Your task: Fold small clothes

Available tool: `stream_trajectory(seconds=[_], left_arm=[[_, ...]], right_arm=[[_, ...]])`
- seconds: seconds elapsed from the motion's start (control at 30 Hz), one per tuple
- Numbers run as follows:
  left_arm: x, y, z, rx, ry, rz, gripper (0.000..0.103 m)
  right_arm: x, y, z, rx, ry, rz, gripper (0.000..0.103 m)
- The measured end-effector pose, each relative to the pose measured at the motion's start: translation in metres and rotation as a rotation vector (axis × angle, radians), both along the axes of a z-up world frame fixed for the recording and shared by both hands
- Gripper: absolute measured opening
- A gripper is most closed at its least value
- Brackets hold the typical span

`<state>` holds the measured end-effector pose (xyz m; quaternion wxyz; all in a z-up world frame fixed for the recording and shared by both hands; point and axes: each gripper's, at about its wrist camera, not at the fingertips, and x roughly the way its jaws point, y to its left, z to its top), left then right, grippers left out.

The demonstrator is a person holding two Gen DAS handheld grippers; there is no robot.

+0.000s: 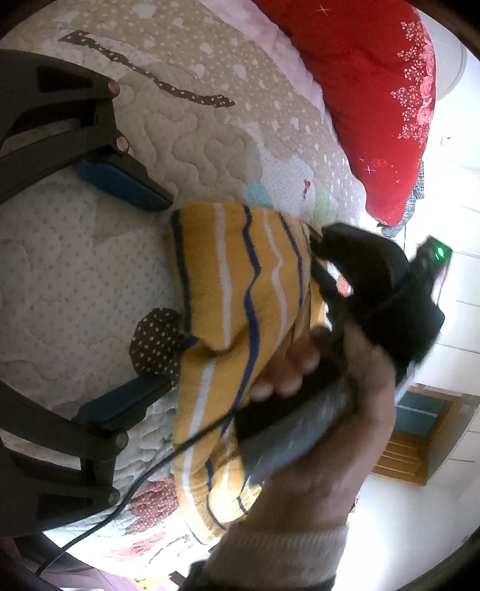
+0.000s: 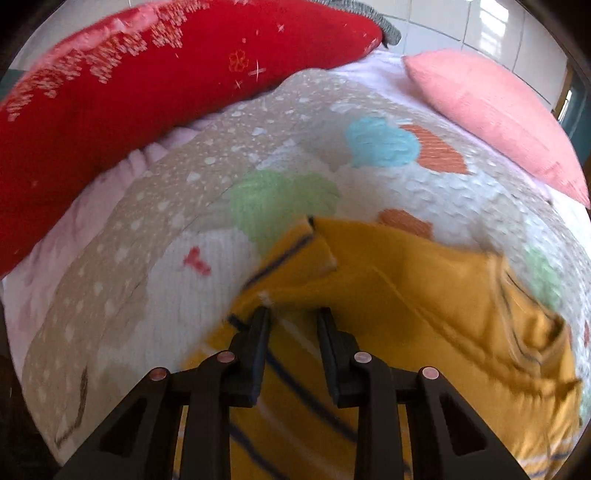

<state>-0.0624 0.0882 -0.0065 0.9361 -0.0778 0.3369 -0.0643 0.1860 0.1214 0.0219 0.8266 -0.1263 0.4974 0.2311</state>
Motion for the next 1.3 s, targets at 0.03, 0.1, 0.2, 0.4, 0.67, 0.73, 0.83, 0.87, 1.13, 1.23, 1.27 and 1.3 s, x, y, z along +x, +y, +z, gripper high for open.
stream_trajectory(seconds=[0.03,0.1,0.2,0.4,0.67,0.73,0.83,0.87,1.13,1.23,1.27,1.3], left_arm=[[0.0,0.0,0.0,0.001,0.001,0.0,0.089],[-0.001,-0.001,0.0,0.006,0.005,0.001,0.089],[0.002,-0.002,0.001,0.017,0.019,0.004,0.089],[0.009,-0.009,0.001,0.086,0.059,0.024,0.09],[0.017,-0.017,0.001,0.173,0.118,0.058,0.093],[0.019,-0.019,0.001,0.189,0.127,0.068,0.094],[0.019,-0.021,0.002,0.205,0.14,0.082,0.095],[0.02,-0.022,0.002,0.21,0.147,0.089,0.095],[0.008,-0.017,0.03,0.19,0.12,0.123,0.095],[0.012,0.01,0.046,0.079,0.1,0.15,0.095],[0.018,0.026,0.048,0.01,0.117,0.165,0.094],[0.023,0.036,0.048,-0.037,0.13,0.169,0.094]], right_arm=[[0.004,0.003,-0.001,0.0,0.002,0.002,0.029],[0.009,0.0,0.007,0.031,0.013,0.002,0.029],[-0.002,-0.021,0.031,0.098,0.001,-0.015,0.03],[-0.062,-0.099,0.07,0.124,-0.04,-0.036,0.045],[-0.156,-0.23,0.062,0.126,-0.068,-0.156,0.055],[-0.172,-0.264,0.057,0.138,-0.07,-0.217,0.055],[-0.19,-0.307,0.047,0.17,-0.052,-0.3,0.057],[-0.194,-0.318,0.043,0.178,-0.047,-0.322,0.058],[-0.211,-0.376,0.024,0.278,-0.042,-0.46,0.062],[-0.21,-0.393,0.021,0.352,-0.05,-0.508,0.067],[-0.21,-0.397,0.019,0.376,-0.052,-0.523,0.069],[-0.208,-0.401,0.017,0.404,-0.051,-0.54,0.069]])
